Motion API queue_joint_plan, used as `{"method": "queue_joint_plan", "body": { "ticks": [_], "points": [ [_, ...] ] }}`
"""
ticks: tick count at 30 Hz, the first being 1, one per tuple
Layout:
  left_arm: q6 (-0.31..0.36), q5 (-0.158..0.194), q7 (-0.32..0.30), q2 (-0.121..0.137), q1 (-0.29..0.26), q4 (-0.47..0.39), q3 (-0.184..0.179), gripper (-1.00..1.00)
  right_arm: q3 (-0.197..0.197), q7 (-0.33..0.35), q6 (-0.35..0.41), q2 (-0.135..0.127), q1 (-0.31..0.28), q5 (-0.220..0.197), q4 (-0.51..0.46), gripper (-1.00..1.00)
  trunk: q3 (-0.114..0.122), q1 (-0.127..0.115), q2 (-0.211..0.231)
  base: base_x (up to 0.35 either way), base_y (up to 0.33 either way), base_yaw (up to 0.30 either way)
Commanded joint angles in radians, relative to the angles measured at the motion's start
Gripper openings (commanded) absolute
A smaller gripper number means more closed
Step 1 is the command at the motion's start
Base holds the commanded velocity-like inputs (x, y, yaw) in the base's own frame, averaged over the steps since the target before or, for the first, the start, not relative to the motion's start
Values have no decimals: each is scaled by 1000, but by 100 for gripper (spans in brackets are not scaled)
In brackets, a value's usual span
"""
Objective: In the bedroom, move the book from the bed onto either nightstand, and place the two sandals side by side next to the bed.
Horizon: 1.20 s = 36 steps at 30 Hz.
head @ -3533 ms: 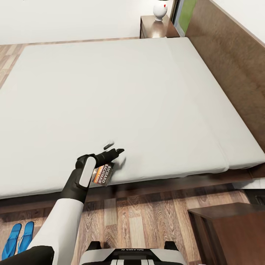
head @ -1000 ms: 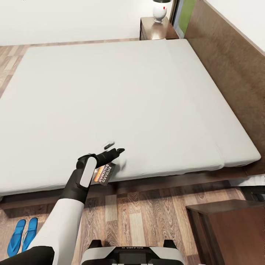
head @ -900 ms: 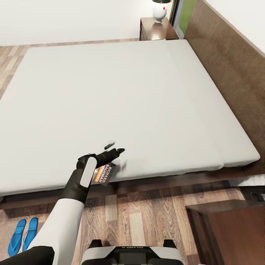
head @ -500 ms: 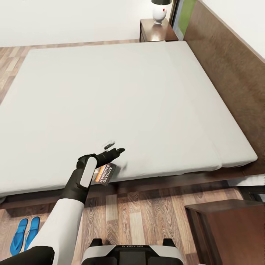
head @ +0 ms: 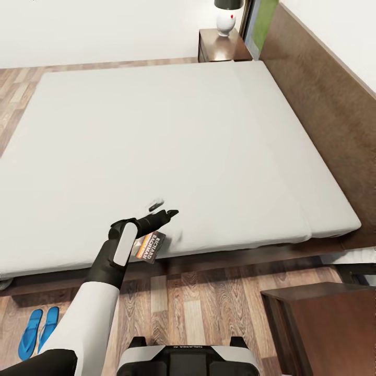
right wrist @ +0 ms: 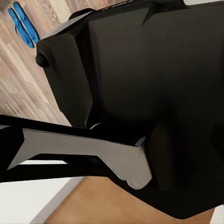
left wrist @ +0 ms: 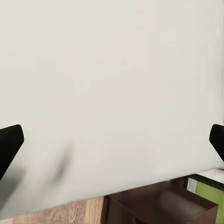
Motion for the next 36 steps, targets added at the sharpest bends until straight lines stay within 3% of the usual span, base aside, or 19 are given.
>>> {"method": "queue_joint_plan", "body": {
  "ticks": [1, 36],
  "points": [
    [6, 0, -4, -1, 0, -1, 4, 100, -3, 4, 10, 0, 0, -5, 0, 100, 3, -4, 7, 0, 0, 0],
    [17, 1, -2, -2, 7, -60, -12, 100, -4, 6, 12, 0, 0, -5, -1, 100, 112, -138, 252, 0, 0, 7]
  ]
}}
